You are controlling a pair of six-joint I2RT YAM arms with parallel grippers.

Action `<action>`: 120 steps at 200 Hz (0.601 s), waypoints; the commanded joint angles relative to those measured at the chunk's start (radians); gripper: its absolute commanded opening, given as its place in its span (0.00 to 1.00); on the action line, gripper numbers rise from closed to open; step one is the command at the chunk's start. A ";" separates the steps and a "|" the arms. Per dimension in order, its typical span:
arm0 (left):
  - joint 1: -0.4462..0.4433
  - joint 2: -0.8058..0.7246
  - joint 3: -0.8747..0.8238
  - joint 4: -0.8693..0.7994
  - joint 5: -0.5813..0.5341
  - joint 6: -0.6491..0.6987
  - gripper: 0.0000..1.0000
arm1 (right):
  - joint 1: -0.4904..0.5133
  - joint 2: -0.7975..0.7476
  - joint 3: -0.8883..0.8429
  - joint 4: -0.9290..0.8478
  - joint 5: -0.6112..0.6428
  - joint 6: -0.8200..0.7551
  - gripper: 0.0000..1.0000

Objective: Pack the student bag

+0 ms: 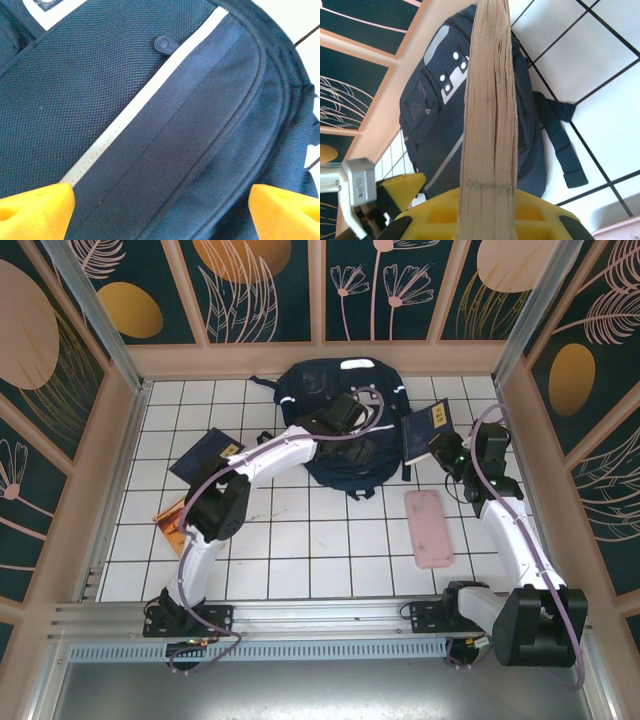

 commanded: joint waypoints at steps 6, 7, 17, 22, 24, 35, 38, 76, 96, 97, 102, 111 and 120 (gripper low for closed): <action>0.007 0.089 0.114 -0.145 -0.002 0.160 0.88 | -0.012 -0.032 -0.007 0.017 -0.036 -0.004 0.06; 0.007 0.093 0.118 -0.146 -0.003 0.161 0.88 | -0.012 -0.032 -0.006 0.017 -0.036 -0.005 0.06; 0.007 0.126 0.148 -0.160 -0.037 0.174 0.87 | -0.014 -0.036 -0.006 0.015 -0.036 -0.007 0.06; 0.007 0.142 0.168 -0.172 -0.051 0.180 0.86 | -0.015 -0.038 -0.006 0.013 -0.036 -0.006 0.06; 0.007 0.148 0.176 -0.176 -0.055 0.182 0.86 | -0.015 -0.039 -0.006 0.013 -0.036 -0.006 0.06; 0.007 0.176 0.212 -0.194 -0.077 0.187 0.84 | -0.015 -0.041 -0.007 0.011 -0.037 -0.004 0.06; 0.007 0.181 0.217 -0.196 -0.084 0.188 0.83 | -0.016 -0.041 -0.008 0.011 -0.037 -0.004 0.06; 0.007 0.195 0.232 -0.169 -0.114 0.189 0.59 | -0.016 -0.041 -0.018 0.021 -0.048 0.015 0.06; 0.007 0.178 0.221 -0.126 -0.174 0.174 0.34 | -0.015 -0.041 -0.021 0.020 -0.050 0.016 0.06; 0.007 0.177 0.220 -0.125 -0.179 0.173 0.33 | -0.015 -0.041 -0.020 0.020 -0.050 0.016 0.06; 0.007 0.169 0.217 -0.116 -0.193 0.170 0.29 | -0.016 -0.042 -0.019 0.019 -0.053 0.014 0.06; 0.007 0.156 0.217 -0.103 -0.211 0.162 0.22 | -0.016 -0.042 -0.019 0.018 -0.057 0.011 0.06; 0.007 0.137 0.215 -0.092 -0.220 0.153 0.17 | -0.016 -0.044 -0.020 0.013 -0.055 0.010 0.06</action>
